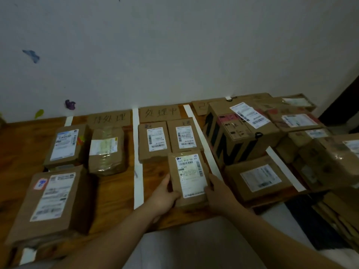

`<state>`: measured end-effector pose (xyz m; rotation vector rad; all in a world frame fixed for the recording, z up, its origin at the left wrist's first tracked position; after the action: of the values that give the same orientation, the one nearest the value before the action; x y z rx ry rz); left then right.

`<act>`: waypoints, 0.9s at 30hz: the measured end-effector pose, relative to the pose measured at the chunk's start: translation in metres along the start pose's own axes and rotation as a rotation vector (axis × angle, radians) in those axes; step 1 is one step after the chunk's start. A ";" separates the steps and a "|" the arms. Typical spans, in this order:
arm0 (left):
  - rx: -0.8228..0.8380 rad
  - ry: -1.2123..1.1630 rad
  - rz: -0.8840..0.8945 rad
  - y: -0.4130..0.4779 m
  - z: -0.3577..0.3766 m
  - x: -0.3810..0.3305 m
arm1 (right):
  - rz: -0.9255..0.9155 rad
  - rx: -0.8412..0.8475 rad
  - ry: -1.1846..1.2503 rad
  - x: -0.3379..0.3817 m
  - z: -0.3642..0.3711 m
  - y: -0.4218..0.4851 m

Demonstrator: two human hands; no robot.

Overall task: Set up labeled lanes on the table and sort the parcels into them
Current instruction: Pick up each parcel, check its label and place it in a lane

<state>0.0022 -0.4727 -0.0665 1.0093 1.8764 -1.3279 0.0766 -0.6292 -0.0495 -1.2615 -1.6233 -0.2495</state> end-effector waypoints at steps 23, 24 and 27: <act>0.042 0.384 -0.066 0.041 0.009 -0.013 | -0.135 -0.012 -0.184 -0.014 -0.026 0.042; 0.000 0.383 -0.073 0.034 -0.002 -0.016 | -0.163 -0.013 -0.223 -0.002 -0.025 0.041; -0.123 0.365 -0.032 0.002 -0.043 -0.024 | -0.249 0.031 -0.306 0.045 -0.014 0.034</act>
<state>0.0143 -0.4373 -0.0347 1.2247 2.2207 -1.0828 0.1158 -0.5972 -0.0209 -1.1124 -2.0428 -0.1894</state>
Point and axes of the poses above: each hand's wrist, its own y-axis towards the middle knuckle, its own z-axis out of the palm, x = y × z, the point moved 4 cm from there along y, towards the middle knuckle, and after that the axes turned 11 degrees about y, right-handed, at the moved point
